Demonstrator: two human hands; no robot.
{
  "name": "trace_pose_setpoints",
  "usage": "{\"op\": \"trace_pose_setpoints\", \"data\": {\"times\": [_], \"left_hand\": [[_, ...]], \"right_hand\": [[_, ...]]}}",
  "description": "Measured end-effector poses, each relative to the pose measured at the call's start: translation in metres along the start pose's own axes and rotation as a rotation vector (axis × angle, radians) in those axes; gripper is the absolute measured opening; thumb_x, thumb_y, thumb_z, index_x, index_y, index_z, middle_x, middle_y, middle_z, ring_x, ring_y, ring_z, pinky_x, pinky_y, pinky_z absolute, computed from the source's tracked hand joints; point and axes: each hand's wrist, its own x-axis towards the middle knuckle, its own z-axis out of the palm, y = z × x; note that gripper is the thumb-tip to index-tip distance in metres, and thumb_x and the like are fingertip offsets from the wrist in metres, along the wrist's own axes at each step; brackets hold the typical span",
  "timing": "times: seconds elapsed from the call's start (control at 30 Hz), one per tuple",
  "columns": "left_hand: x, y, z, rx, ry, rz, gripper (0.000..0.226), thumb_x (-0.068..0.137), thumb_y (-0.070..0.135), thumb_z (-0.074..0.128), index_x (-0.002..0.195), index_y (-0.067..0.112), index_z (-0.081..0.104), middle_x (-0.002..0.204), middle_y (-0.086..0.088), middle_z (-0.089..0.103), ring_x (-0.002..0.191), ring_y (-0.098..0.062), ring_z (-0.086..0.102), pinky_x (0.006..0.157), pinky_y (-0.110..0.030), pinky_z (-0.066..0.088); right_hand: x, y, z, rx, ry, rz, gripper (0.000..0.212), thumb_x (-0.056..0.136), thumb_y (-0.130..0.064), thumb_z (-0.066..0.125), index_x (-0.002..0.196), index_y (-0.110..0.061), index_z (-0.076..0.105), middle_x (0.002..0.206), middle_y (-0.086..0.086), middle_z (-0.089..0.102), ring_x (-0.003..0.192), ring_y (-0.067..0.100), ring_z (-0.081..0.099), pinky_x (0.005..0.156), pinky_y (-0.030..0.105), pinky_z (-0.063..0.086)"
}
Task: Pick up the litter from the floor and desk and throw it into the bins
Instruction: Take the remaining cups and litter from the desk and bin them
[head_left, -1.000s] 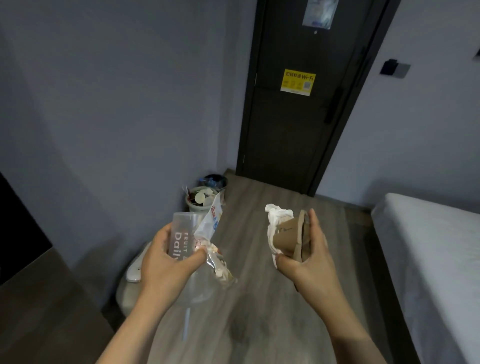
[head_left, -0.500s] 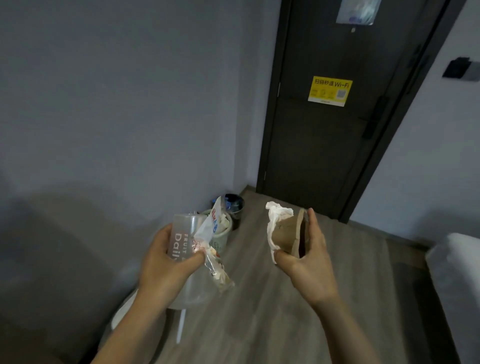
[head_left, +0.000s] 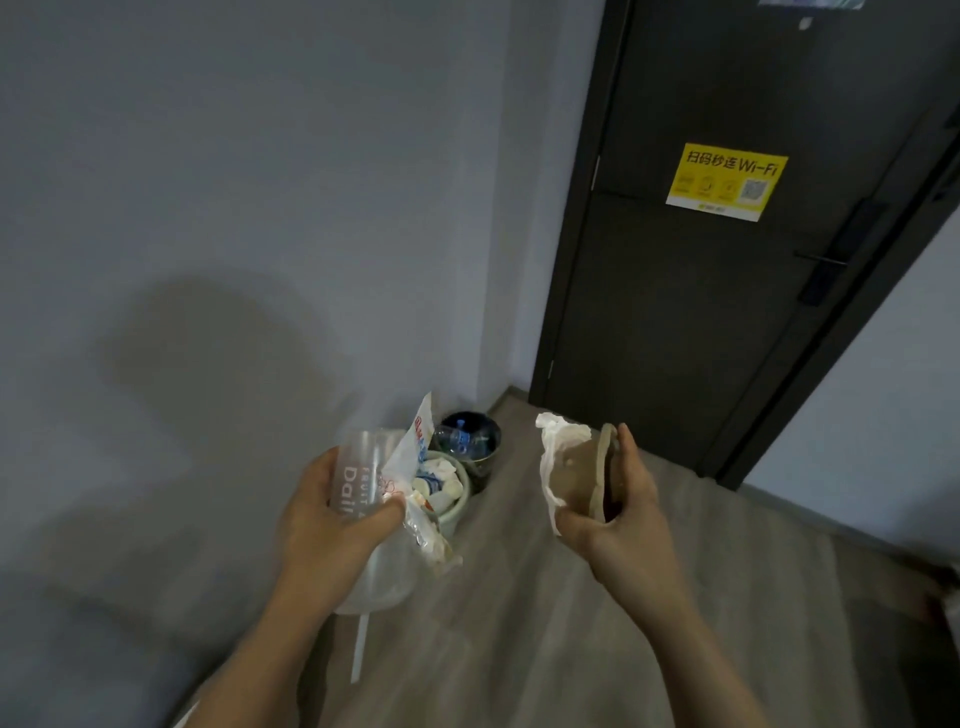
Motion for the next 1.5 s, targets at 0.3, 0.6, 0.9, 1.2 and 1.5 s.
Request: {"op": "trace_pose_setpoints", "data": {"times": [0.3, 0.6, 0.9, 1.2, 1.5], "left_hand": [[0.186, -0.006, 0.021, 0.051, 0.006, 0.005, 0.043, 0.070, 0.019, 0.081, 0.105, 0.028, 0.057, 0.087, 0.013, 0.064, 0.075, -0.001, 0.060, 0.058, -0.015, 0.039], [0.313, -0.034, 0.087, 0.173, -0.046, -0.065, 0.046, 0.072, 0.025, 0.080, 0.108, 0.027, 0.053, 0.090, 0.016, 0.059, 0.078, 0.002, 0.055, 0.061, -0.014, 0.036], [0.421, -0.074, 0.186, 0.276, -0.039, -0.268, 0.048, 0.074, 0.025, 0.079, 0.109, 0.032, 0.047, 0.091, 0.017, 0.056, 0.084, -0.009, 0.055, 0.070, -0.022, 0.038], [0.493, -0.180, 0.262, 0.411, -0.155, -0.551, 0.074, 0.070, 0.031, 0.082, 0.132, 0.015, 0.046, 0.122, -0.004, 0.058, 0.095, -0.013, 0.049, 0.079, -0.025, 0.037], [0.541, -0.336, 0.318, 0.508, -0.259, -0.715, 0.068, 0.075, 0.037, 0.077, 0.130, 0.011, 0.046, 0.113, -0.004, 0.055, 0.091, -0.013, 0.044, 0.077, -0.028, 0.035]], "right_hand": [[0.166, -0.001, 0.066, 0.011, -0.072, 0.034, 0.109, 0.056, -0.038, 0.071, 0.149, -0.042, 0.014, 0.131, -0.006, 0.048, 0.106, 0.007, 0.059, 0.089, 0.034, 0.055], [0.307, 0.045, 0.095, 0.060, -0.135, 0.120, 0.090, 0.060, -0.028, 0.073, 0.139, -0.044, 0.033, 0.121, 0.000, 0.056, 0.096, 0.011, 0.065, 0.075, 0.028, 0.057], [0.480, 0.129, 0.121, -0.005, -0.334, 0.225, 0.077, 0.059, -0.028, 0.071, 0.130, -0.030, 0.043, 0.108, 0.004, 0.059, 0.091, 0.024, 0.065, 0.073, 0.042, 0.059], [0.563, 0.225, 0.169, -0.110, -0.552, 0.356, 0.075, 0.062, -0.019, 0.070, 0.115, -0.061, 0.038, 0.111, -0.007, 0.045, 0.093, 0.014, 0.060, 0.070, 0.031, 0.056], [0.584, 0.357, 0.260, -0.209, -0.545, 0.553, 0.059, 0.057, -0.016, 0.068, 0.107, -0.037, 0.047, 0.105, 0.004, 0.054, 0.084, 0.020, 0.061, 0.065, 0.032, 0.054]]}}
